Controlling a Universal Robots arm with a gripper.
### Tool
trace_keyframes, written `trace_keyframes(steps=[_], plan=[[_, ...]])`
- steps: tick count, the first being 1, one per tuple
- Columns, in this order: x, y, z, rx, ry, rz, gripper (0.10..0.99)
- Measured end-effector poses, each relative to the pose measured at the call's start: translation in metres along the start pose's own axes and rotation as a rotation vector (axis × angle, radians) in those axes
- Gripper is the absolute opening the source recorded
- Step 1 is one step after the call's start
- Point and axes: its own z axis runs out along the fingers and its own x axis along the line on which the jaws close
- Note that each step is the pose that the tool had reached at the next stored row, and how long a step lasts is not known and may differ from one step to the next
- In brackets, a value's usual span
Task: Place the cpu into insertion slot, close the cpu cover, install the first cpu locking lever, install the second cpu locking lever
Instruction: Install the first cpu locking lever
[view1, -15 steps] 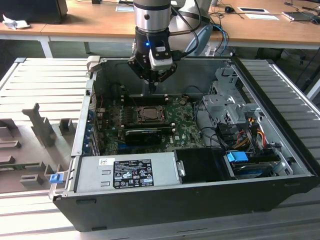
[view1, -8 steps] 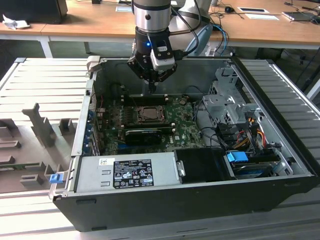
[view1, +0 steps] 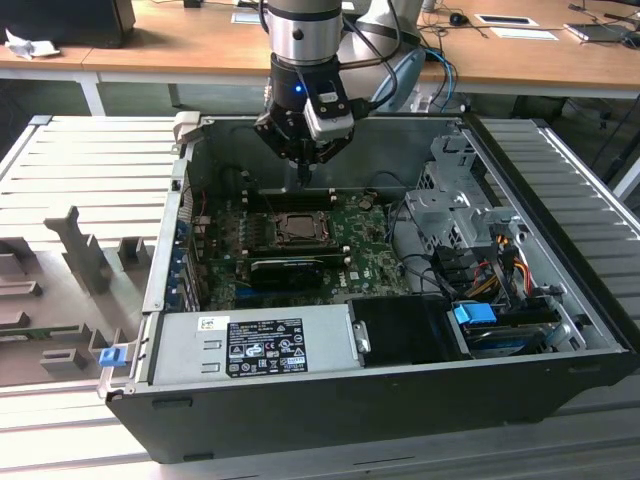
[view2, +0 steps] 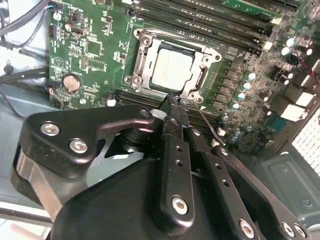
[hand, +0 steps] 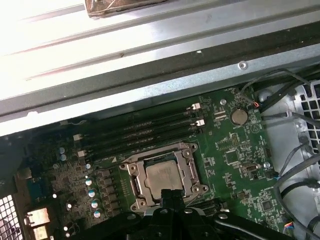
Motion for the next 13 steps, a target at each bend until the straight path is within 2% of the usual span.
trace_keyframes(steps=[2, 3, 7, 10, 13], plan=[[0.0000, 0.0000, 0.0000, -0.004, 0.0028, -0.101, 0.106], [0.0001, 0.0000, 0.0000, -0.005, 0.0033, -0.121, 0.106], [0.0012, -0.0004, 0.0001, -0.006, 0.0040, -0.150, 0.106], [0.0061, -0.0016, 0.0001, -0.006, 0.0042, -0.154, 0.106], [0.0075, -0.0020, 0.0003, -0.007, 0.0043, -0.155, 0.106]])
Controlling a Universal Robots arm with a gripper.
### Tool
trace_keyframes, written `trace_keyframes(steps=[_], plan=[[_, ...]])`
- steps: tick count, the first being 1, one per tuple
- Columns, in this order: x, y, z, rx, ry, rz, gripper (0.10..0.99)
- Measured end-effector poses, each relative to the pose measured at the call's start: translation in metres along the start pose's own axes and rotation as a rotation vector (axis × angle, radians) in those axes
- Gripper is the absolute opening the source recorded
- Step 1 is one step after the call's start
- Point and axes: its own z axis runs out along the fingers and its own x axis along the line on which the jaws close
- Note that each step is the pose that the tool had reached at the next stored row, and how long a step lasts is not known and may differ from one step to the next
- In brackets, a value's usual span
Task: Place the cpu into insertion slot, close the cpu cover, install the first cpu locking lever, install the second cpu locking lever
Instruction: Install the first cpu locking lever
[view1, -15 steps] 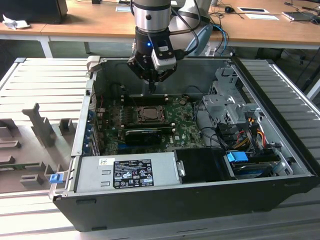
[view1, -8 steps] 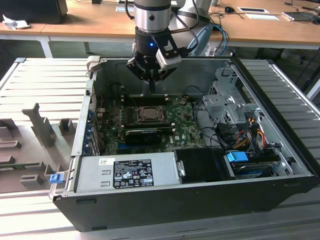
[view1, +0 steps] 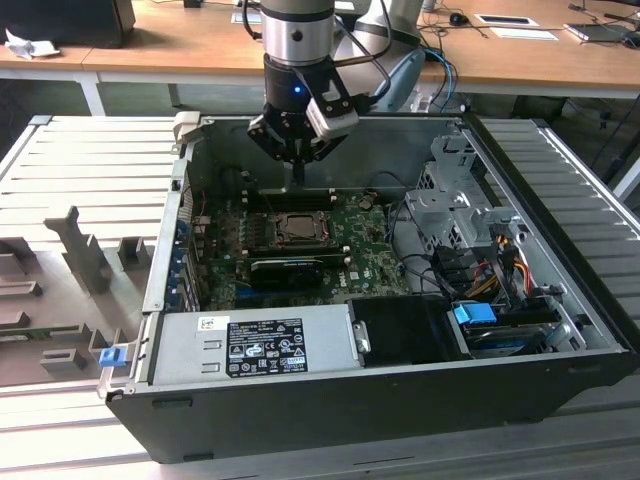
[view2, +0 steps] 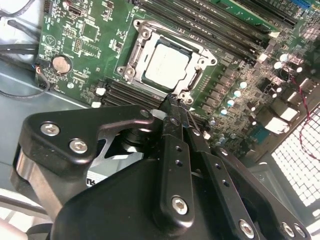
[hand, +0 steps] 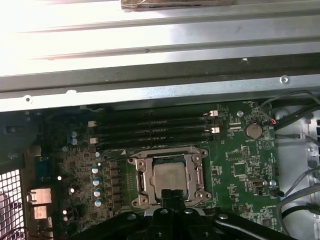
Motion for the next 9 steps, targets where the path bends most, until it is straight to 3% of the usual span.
trace_keyframes(steps=[9], plan=[[0.0029, -0.0003, 0.0008, 0.000, 0.0001, -0.005, 0.106]])
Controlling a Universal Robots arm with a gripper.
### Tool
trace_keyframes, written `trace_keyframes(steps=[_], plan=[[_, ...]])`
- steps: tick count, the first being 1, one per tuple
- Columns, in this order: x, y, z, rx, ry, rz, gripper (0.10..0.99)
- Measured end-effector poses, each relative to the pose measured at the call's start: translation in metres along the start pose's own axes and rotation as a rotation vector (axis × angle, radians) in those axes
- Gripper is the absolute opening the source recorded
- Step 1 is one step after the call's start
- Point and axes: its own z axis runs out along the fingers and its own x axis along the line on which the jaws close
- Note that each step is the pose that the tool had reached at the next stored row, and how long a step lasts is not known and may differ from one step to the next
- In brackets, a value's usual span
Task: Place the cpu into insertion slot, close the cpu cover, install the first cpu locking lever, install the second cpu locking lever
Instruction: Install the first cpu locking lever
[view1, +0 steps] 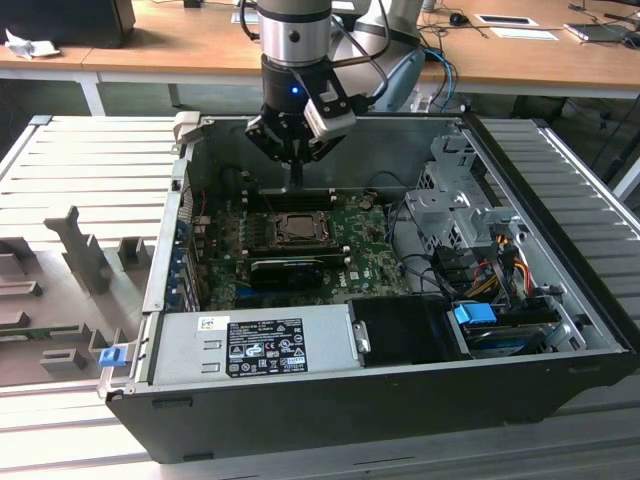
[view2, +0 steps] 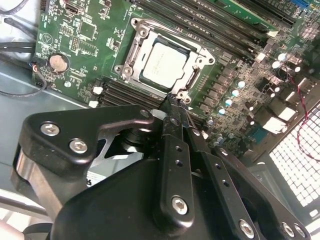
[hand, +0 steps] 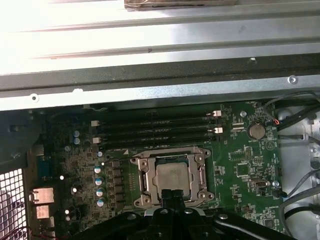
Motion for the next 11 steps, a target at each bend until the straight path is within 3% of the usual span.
trace_keyframes(steps=[11], plan=[[0.0027, -0.0002, 0.0010, -0.002, 0.0002, -0.001, 0.106]])
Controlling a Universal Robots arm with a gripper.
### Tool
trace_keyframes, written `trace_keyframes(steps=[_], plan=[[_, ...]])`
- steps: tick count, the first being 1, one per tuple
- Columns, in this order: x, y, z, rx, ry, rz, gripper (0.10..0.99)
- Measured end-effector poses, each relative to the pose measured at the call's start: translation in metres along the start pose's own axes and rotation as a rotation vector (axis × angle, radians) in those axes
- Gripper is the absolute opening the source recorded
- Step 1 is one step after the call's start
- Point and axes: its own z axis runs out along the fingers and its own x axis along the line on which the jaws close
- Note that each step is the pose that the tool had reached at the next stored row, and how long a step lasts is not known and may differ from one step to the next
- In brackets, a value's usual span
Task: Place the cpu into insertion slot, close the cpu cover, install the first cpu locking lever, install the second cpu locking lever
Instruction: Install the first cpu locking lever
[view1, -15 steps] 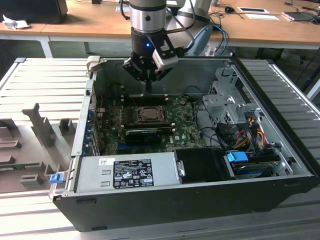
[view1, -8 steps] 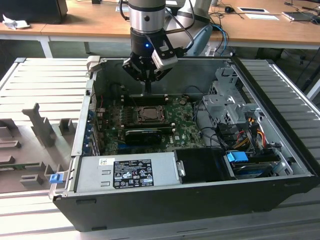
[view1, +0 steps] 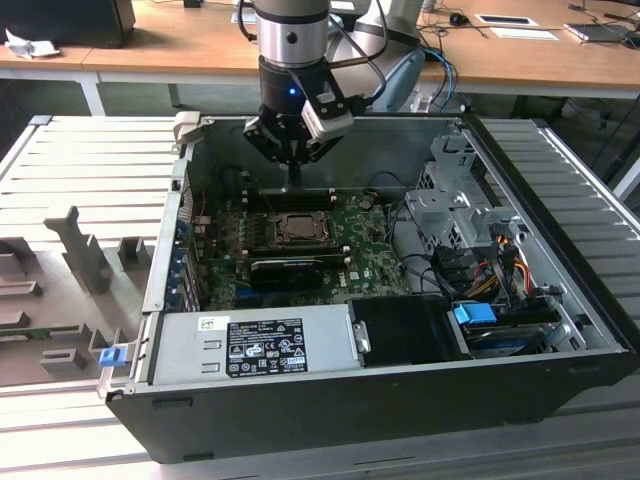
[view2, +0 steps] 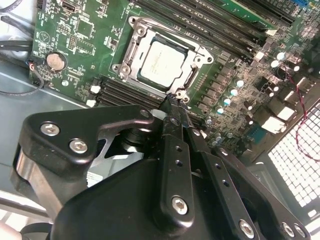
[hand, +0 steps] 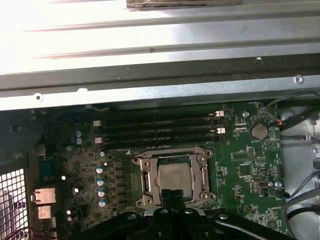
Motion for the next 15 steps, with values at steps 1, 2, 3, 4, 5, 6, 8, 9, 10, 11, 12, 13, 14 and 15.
trace_keyframes(steps=[1, 2, 3, 4, 5, 6, 8, 9, 10, 11, 12, 13, 14, 15], plan=[[0.0003, 0.0000, 0.0001, 0.000, 0.0000, 0.000, 0.106], [0.0005, 0.0000, 0.0001, 0.000, 0.0000, 0.000, 0.106], [0.0007, -0.0001, 0.0002, 0.000, 0.0000, 0.000, 0.106], [0.0010, -0.0001, 0.0003, -0.001, 0.0000, 0.000, 0.106], [0.0013, -0.0001, 0.0003, -0.001, 0.0000, 0.000, 0.106], [0.0018, -0.0001, 0.0004, -0.001, 0.0000, 0.000, 0.106], [0.0026, -0.0002, 0.0005, -0.001, 0.0000, -0.001, 0.106], [0.0029, -0.0002, 0.0006, -0.001, 0.0001, -0.001, 0.106], [0.0032, -0.0003, 0.0006, -0.001, 0.0001, -0.001, 0.106], [0.0034, -0.0003, 0.0006, -0.001, 0.0001, -0.001, 0.106], [0.0036, -0.0003, 0.0007, -0.001, 0.0001, -0.001, 0.106], [0.0040, -0.0003, 0.0007, -0.002, 0.0001, -0.001, 0.106], [0.0042, -0.0003, 0.0007, -0.002, 0.0001, -0.001, 0.106], [0.0043, -0.0004, 0.0008, -0.002, 0.0002, -0.001, 0.106]])
